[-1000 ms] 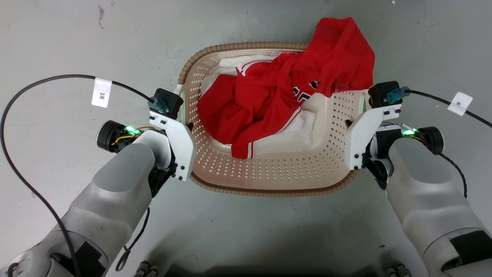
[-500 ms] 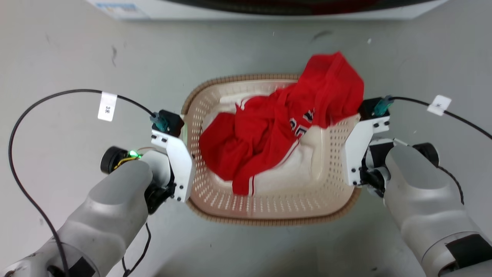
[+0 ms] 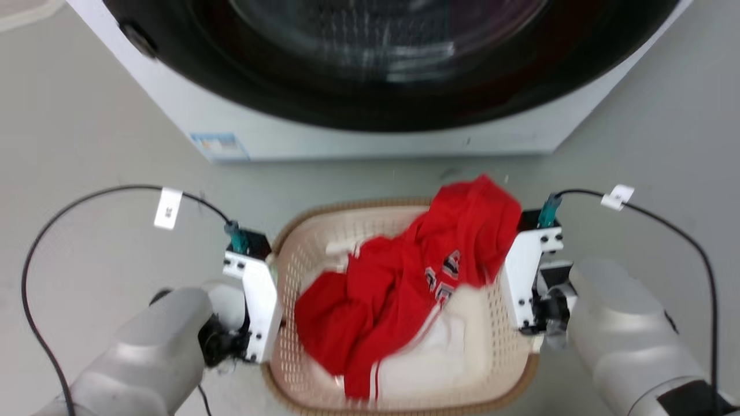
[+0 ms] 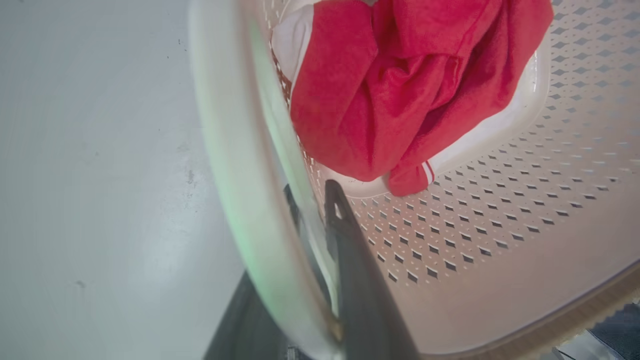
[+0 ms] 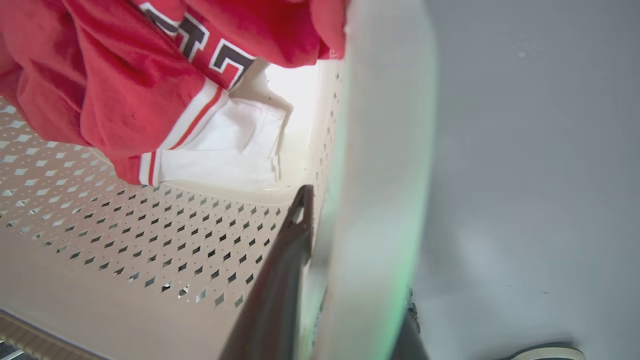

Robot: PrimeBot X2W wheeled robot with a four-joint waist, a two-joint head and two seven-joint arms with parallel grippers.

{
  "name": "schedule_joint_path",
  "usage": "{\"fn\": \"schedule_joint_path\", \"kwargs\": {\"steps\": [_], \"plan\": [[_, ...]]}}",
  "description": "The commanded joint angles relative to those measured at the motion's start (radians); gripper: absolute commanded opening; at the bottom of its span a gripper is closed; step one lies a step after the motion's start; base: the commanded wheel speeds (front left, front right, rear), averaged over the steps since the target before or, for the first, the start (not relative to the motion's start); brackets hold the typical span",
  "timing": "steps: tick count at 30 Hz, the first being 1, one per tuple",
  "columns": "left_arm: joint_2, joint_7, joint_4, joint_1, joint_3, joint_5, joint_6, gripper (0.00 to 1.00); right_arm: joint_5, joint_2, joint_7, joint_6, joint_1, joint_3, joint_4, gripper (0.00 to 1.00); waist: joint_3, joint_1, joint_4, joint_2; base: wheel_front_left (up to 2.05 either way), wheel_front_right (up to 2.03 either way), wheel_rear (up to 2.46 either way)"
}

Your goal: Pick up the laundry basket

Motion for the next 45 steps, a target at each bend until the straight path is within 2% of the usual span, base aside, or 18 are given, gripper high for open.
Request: {"fn": "schedule_joint_path", "kwargs": {"steps": [1, 19, 29, 45], "plan": [[0.051, 0.066, -0.004, 0.049, -0.018, -0.03, -0.001, 0.0, 0.021, -0.027, 0.046, -0.002, 0.032, 0.025, -0.008, 0.0, -0.15, 0.0001, -0.018, -0.0001, 0.0, 0.0, 0.0], [0.127, 0.24, -0.063, 0.173, -0.044, -0.121, 0.001, 0.0, 0.118, -0.035, 0.248, -0.002, 0.13, 0.14, -0.045, 0.0, -0.415, 0.0001, -0.054, -0.0001, 0.0, 0.0, 0.0], [0.143, 0.309, -0.071, 0.199, -0.048, -0.157, 0.001, 0.0, 0.18, -0.034, 0.305, -0.001, 0.131, 0.189, -0.102, 0.0, -0.461, 0.0001, -0.067, -0.0001, 0.0, 0.0, 0.0], [0.121, 0.352, -0.053, 0.168, -0.049, -0.178, 0.001, 0.0, 0.229, -0.034, 0.3, -0.001, 0.116, 0.201, -0.063, 0.0, -0.462, 0.0001, -0.058, -0.0001, 0.0, 0.0, 0.0]]}}
